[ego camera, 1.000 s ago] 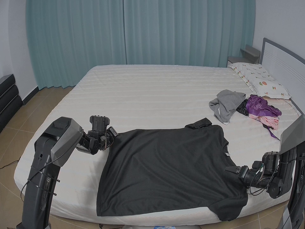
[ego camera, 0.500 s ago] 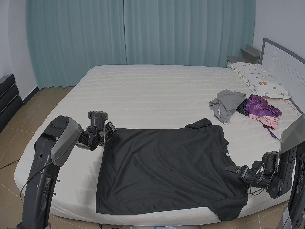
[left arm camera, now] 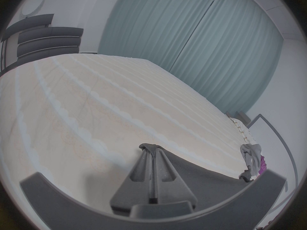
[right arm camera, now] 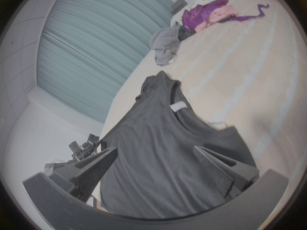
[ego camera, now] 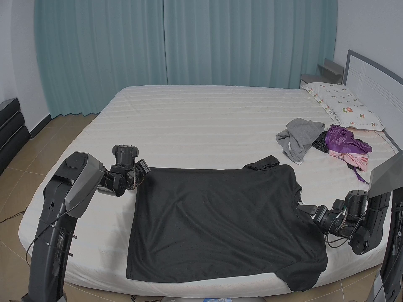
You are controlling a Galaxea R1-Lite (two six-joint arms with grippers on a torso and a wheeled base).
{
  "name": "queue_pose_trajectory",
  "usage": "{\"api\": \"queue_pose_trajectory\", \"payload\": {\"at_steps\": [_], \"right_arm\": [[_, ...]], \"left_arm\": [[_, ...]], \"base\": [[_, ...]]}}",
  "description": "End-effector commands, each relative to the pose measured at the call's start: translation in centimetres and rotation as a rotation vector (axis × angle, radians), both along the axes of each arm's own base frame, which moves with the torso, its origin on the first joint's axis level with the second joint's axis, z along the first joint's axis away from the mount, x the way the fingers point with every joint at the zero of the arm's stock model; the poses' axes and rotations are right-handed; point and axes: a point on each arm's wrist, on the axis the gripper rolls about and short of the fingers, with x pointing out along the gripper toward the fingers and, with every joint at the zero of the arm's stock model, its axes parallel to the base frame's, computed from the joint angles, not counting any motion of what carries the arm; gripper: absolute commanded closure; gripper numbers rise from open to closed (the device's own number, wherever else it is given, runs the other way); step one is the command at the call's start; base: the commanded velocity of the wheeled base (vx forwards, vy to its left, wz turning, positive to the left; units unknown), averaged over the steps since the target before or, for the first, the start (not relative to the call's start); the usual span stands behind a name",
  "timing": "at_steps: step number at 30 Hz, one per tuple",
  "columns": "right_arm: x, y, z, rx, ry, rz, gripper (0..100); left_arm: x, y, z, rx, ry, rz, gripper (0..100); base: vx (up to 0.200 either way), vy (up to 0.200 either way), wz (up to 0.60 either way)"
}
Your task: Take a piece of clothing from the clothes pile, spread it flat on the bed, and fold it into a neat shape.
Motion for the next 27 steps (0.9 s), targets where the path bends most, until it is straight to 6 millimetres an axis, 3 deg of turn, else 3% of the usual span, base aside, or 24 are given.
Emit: {"api": "queue_pose_trajectory", "payload": {"at_steps": [1,3,4,6,7,9,11,13,14,20,27], "right_arm": [[2.3,0.6,0.9,-0.015,-0.101,-0.003,0],[4.4,0.7,1.8,-0.015,-0.151,0.002,0],[4.4,0.7,1.8,-0.015,-0.151,0.002,0],[7.1,1.2,2.7,-0.016,-0.176,0.01,0],[7.1,1.2,2.7,-0.016,-0.176,0.01,0],[10.0,1.4,3.0,-0.03,-0.172,-0.005,0],[11.5,2.4,2.6,-0.05,-0.154,-0.015,0],[11.5,2.4,2.6,-0.05,-0.154,-0.015,0],[13.9,3.0,2.1,-0.101,-0.153,-0.032,0],[17.7,3.1,-0.6,-0.232,-0.076,-0.061,0],[21.2,2.6,-1.2,-0.253,-0.065,-0.11,0]], "left_arm": [[0.1,0.4,1.2,0.006,-0.005,0.004,100],[0.2,0.4,1.8,0.006,-0.011,0.005,100],[0.2,0.4,1.8,0.006,-0.011,0.005,100],[0.4,0.3,2.2,0.006,-0.011,0.004,100],[0.4,0.3,2.2,0.006,-0.011,0.004,100],[0.2,0.2,2.4,0.006,0.022,0.003,100],[0.1,0.0,2.2,0.004,0.031,0.002,100],[0.1,0.0,2.2,0.004,0.031,0.002,100],[0.1,0.0,2.1,0.007,0.031,0.006,100],[0.2,0.2,2.3,0.006,0.025,0.012,100],[0.3,0.9,2.4,-0.006,0.02,0.032,100]], "base": [[0.0,0.0,0.0],[0.0,0.0,0.0],[0.0,0.0,0.0],[0.0,0.0,0.0],[0.0,0.0,0.0],[0.0,0.0,0.0],[0.0,0.0,0.0],[0.0,0.0,0.0],[0.0,0.0,0.0],[0.0,0.0,0.0],[0.0,0.0,0.0]]}}
